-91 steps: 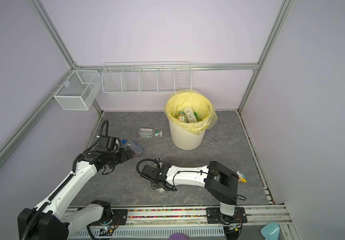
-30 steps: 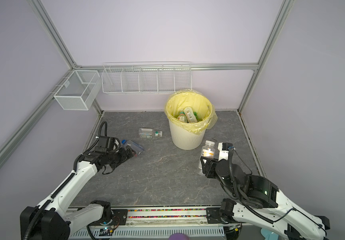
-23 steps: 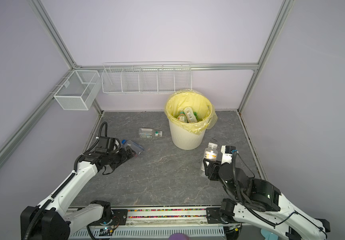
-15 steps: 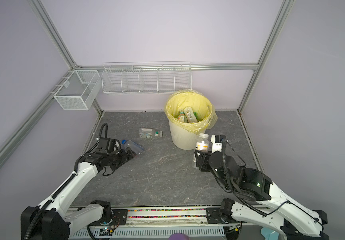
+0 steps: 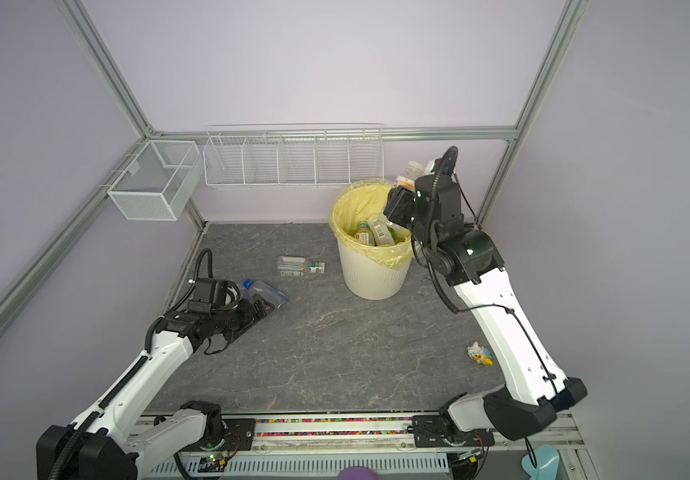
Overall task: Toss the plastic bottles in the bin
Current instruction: 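Carry the tea bottle with the right gripper over the bin and release, then withdraw the empty right gripper from the bin back over the table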
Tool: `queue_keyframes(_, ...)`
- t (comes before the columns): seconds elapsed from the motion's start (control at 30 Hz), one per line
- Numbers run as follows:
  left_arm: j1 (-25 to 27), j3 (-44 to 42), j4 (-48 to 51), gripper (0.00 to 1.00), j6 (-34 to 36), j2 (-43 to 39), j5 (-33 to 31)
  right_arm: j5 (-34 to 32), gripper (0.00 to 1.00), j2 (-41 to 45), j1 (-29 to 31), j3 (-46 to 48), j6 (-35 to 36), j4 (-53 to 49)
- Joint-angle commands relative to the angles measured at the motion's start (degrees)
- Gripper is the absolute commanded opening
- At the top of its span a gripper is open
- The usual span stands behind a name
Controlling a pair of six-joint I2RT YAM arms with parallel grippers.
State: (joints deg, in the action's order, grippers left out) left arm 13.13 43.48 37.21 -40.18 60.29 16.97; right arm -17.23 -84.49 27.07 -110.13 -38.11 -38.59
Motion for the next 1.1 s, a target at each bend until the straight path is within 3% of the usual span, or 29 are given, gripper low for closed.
queue_keyframes(0.0,-0.3,1.3,-0.8,1.00,-0.8,-0.8,0.0,13.9,0.80,-7.0,-3.7,-5.4,-3.0,-2.2)
queue_keyframes(0.07,-0.3,2.1,0.0,1.00,-0.4,-0.9,-0.6,16.0,0.96,-7.0,-3.5,-4.5,-2.9,-1.8)
queue_keyframes(0.1,-0.4,2.2,0.2,1.00,-0.3,-1.0,-1.0,15.9,0.88,-5.6,-3.2,-2.3,-2.9,-0.6)
queue_keyframes(0.43,-0.3,2.4,0.9,1.00,-1.0,-0.8,-4.1,17.4,0.88,14.5,-3.2,18.1,0.4,4.2)
queue_keyframes(0.6,-0.3,2.6,-0.5,1.00,-2.9,-2.3,-6.6,18.2,0.88,18.5,-3.2,20.6,1.8,2.0)
queue_keyframes(0.9,-0.4,2.1,1.8,1.00,-4.4,-2.6,-12.0,22.1,0.88,26.9,-3.2,34.1,0.6,3.9)
queue_keyframes(1.07,-0.4,2.8,2.5,1.00,-4.5,-1.1,-14.0,19.8,0.88,32.5,-3.2,42.0,0.4,3.2)
